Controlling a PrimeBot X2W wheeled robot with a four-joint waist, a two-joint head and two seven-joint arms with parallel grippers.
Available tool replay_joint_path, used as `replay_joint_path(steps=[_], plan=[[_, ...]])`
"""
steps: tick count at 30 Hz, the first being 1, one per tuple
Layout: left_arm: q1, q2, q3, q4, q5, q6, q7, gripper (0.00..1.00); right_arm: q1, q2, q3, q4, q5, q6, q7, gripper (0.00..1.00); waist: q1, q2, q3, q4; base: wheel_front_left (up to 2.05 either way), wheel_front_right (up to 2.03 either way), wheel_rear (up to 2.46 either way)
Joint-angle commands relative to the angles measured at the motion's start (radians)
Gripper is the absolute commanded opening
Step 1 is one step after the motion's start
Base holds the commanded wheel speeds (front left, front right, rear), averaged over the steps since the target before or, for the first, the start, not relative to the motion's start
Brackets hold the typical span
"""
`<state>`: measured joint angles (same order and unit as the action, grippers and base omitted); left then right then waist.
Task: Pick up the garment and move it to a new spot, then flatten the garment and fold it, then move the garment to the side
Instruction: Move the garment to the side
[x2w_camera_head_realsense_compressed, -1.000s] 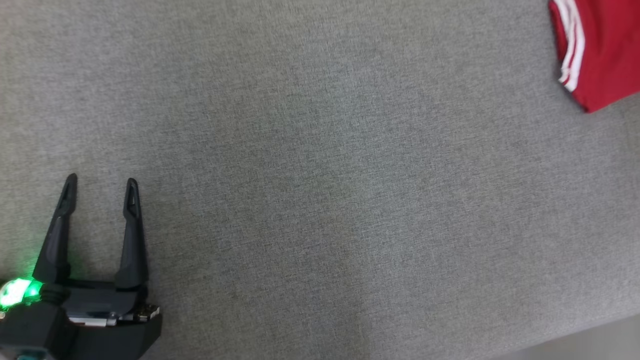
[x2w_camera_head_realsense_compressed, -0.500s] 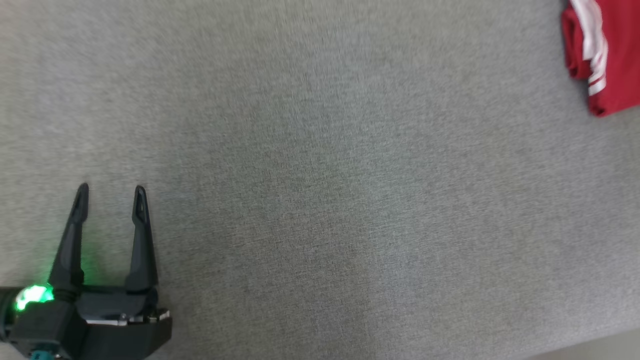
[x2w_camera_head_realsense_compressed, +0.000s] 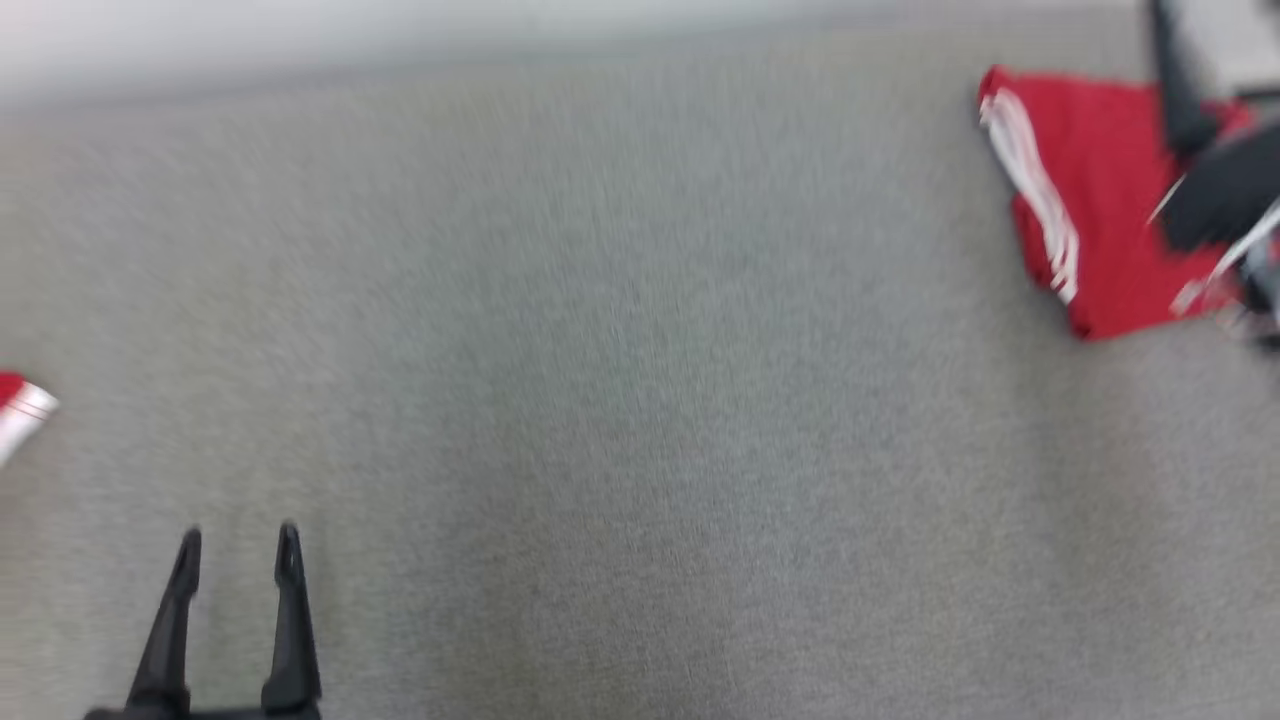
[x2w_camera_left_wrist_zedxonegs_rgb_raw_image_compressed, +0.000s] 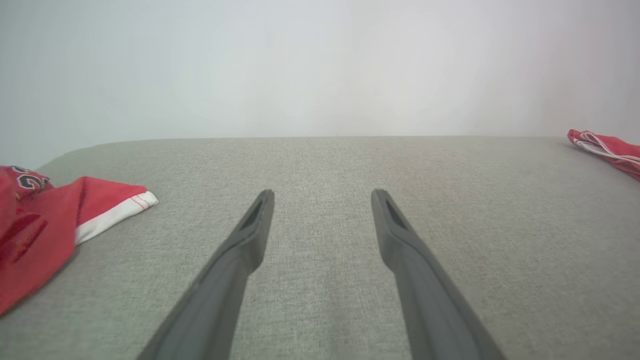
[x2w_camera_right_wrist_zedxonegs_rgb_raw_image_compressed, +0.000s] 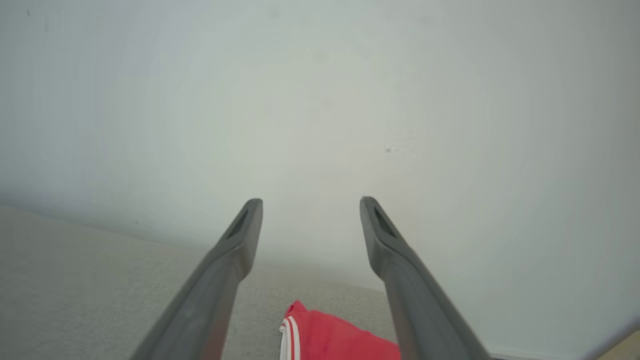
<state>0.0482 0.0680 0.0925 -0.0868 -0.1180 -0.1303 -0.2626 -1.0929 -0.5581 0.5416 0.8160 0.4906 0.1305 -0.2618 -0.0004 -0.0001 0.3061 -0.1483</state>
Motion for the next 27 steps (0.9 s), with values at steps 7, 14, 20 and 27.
replay_joint_path(steps=[7, 14, 20, 27], plan=[[0.096, -0.013, 0.026, 0.036, -0.022, 0.006, -0.003, 1.0, 0.398, 0.106, -0.18, -0.233, -0.102, 0.0, -0.004, 1.0, 0.0004, 0.0001, -0.289, 0.061, 0.0, 0.0, 0.0], [0.124, -0.015, 0.044, 0.059, -0.028, 0.007, -0.003, 1.0, 0.69, 0.201, -0.291, -0.414, -0.126, 0.0, -0.004, 1.0, 0.0004, 0.0001, -0.328, 0.078, 0.0, 0.0, 0.0], [0.132, -0.016, 0.045, 0.089, -0.012, 0.005, -0.003, 1.0, 0.878, 0.268, -0.342, -0.524, -0.162, 0.0, -0.004, 1.0, 0.0004, 0.0001, -0.34, 0.092, 0.0, 0.0, 0.0], [0.131, -0.005, 0.04, 0.118, 0.003, 0.003, -0.003, 1.0, 1.019, 0.348, -0.402, -0.595, -0.191, 0.0, -0.004, 1.0, 0.0004, 0.0001, -0.344, 0.106, 0.0, 0.0, 0.0]])
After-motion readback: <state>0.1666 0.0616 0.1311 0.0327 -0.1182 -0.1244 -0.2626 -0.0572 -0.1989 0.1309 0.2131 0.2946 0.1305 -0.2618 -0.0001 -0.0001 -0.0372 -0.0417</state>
